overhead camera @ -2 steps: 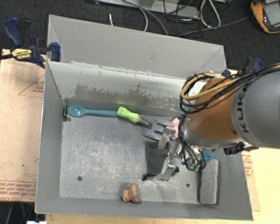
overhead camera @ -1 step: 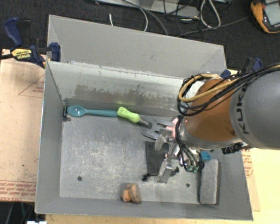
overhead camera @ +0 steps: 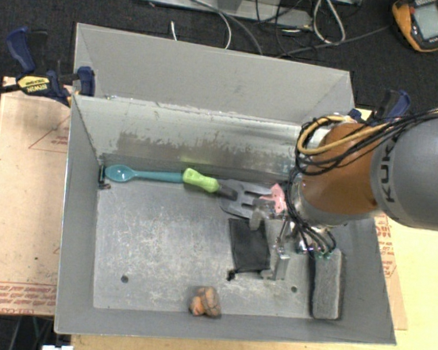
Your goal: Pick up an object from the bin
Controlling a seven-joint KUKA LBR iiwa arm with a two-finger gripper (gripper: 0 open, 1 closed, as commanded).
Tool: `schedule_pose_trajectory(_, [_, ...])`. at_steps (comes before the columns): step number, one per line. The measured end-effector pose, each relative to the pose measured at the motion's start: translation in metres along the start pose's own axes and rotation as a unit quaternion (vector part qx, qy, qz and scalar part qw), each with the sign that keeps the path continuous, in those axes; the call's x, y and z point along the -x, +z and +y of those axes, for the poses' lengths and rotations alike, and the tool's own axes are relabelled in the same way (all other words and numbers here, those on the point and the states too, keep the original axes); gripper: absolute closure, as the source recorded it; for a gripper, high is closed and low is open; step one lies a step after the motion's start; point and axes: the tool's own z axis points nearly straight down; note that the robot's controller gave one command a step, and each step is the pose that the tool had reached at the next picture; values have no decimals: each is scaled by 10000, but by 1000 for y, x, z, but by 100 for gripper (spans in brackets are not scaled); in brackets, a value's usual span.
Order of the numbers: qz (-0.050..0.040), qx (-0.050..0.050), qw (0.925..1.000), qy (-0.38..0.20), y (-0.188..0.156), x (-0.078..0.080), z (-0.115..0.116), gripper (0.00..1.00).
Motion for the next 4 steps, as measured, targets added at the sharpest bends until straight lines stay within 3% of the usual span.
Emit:
schedule_pose_trajectory(1, [-46, -15, 10000, -68, 10, 8, -24, 100])
schedule_pose_trajectory(3, [-30, -17, 10000, -86, -5, 6, -22, 100])
schedule_pose_trajectory(4, [-47, -17, 9999, -89, -38, 7, -22, 100])
